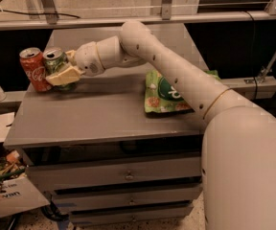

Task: Move green can near coke can

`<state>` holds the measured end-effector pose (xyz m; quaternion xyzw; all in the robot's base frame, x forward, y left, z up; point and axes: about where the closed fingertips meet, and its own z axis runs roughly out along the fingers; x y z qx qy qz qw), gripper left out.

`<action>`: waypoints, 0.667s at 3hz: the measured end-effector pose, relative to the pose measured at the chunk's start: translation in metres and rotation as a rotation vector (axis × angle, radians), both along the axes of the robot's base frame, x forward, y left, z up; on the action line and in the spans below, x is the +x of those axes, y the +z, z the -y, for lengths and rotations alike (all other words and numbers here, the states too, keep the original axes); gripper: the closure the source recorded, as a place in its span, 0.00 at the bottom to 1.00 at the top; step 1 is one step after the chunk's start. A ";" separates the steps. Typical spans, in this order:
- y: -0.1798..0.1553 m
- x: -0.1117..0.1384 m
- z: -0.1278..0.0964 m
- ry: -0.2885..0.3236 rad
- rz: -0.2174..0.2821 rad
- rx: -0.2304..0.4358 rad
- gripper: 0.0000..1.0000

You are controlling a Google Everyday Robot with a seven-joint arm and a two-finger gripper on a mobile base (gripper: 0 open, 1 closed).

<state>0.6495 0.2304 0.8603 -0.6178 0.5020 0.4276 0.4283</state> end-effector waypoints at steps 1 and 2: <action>0.000 0.000 0.000 0.000 0.000 0.000 0.35; 0.000 0.000 0.000 0.000 0.000 0.000 0.12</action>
Offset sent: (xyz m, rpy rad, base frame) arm 0.0158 -0.0156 -0.0118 -0.0179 -0.0366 -0.0287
